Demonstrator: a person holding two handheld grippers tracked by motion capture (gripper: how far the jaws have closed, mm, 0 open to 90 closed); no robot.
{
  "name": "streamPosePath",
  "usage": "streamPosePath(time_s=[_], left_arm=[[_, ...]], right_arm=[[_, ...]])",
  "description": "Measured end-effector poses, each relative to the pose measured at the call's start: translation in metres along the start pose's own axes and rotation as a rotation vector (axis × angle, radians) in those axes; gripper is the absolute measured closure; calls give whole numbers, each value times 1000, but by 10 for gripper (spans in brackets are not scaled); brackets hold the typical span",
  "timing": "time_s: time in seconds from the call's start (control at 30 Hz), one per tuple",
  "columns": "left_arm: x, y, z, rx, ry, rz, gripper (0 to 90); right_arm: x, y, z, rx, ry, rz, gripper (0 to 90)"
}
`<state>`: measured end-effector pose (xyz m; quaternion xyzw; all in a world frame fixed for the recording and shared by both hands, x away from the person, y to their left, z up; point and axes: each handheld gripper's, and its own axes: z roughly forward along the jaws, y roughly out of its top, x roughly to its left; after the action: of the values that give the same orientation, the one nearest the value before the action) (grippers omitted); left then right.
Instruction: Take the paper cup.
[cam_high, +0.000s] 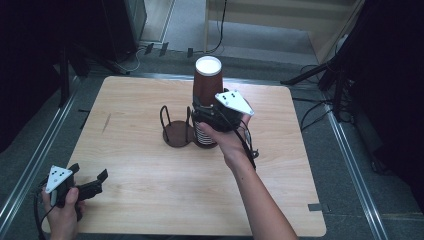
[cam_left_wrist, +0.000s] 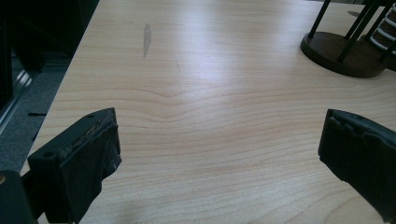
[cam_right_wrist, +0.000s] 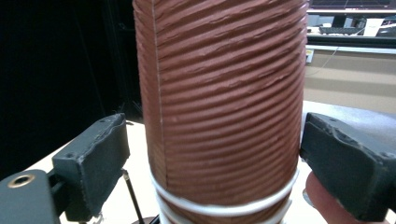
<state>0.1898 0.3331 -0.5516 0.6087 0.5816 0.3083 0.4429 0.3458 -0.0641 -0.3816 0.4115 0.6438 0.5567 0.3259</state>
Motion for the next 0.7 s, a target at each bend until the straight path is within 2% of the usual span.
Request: streamPosePath(time_s=[0.23, 0.43, 0.6, 0.7], left_arm=[[0, 0, 0, 0, -3, -5, 0], [1, 0, 0, 0, -3, -9, 0], [1, 0, 0, 0, -4, -9, 0], [1, 0, 0, 1, -3, -9, 0]], right_arm=[[-2, 3, 12, 12, -30, -7, 67], [-3, 4, 19, -5, -20, -24, 60], [-4, 3, 23, -4, -8, 6, 63], [-3, 3, 24, -11, -20, -1, 64]])
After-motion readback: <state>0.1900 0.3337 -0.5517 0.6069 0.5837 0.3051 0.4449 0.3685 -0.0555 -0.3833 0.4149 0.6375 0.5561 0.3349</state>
